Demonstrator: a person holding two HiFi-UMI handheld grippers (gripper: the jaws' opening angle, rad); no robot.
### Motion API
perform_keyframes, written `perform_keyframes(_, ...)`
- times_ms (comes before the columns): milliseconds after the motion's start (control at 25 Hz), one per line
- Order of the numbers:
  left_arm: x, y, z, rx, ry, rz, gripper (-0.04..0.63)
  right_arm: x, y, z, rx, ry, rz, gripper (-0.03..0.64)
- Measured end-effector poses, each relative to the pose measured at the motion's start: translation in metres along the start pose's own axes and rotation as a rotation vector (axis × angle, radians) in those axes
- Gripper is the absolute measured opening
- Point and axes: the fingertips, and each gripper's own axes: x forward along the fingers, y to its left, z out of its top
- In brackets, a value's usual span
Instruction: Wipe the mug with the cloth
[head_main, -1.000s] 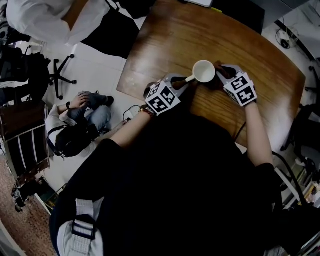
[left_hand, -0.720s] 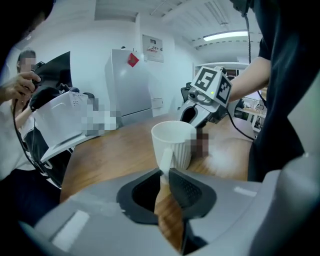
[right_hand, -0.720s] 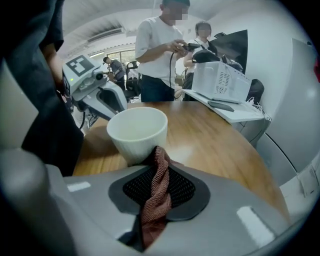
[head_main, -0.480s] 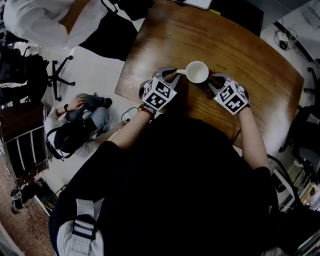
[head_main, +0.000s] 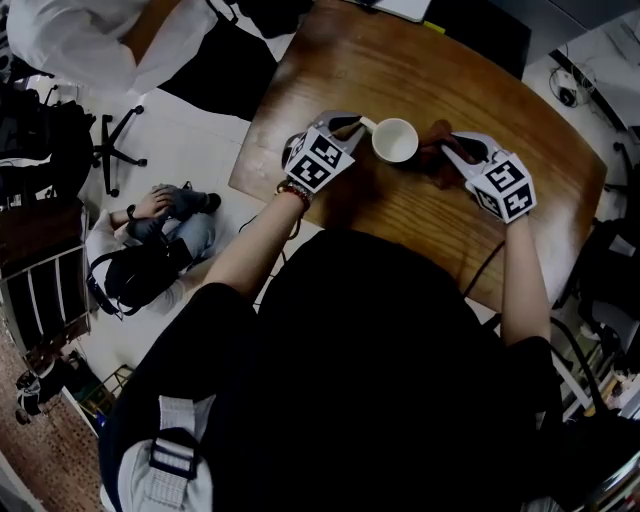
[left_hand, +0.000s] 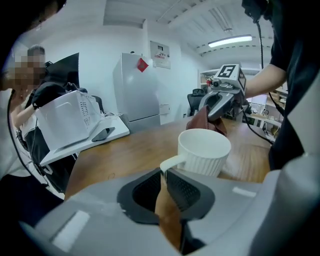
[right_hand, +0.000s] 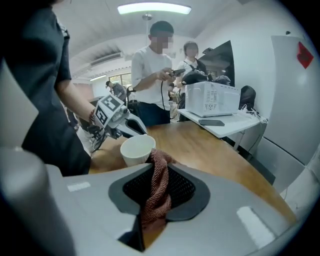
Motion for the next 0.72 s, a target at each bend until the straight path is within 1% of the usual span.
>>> perform_keyframes(160, 0.013, 0.006, 0.017, 0.039, -0.028, -0.043, 0.026, 0.0, 0.002, 0.008, 0.098, -0.08, 0.083, 0.07)
perform_keyframes(280, 0.025, 0.005, 0.028, 0.061, -0.042, -0.074, 0.021, 0.01, 0.013, 0.01, 0.129, -0.1, 0.119, 0.069)
perform_keyframes(400, 0.036, 0.004, 0.038, 0.065, -0.055, -0.097, 0.018, 0.018, 0.019, 0.007, 0.135, -0.09, 0.127, 0.069)
perform_keyframes(560, 0.044, 0.003, 0.047, 0.032, -0.074, -0.113, 0.017, 0.019, 0.018, -0.002, 0.159, -0.074, 0.126, 0.069)
perform_keyframes(720, 0.052, -0.003, 0.053, 0.048, -0.081, -0.142, 0.017, 0.026, 0.021, -0.018, 0.195, -0.053, 0.12, 0.069)
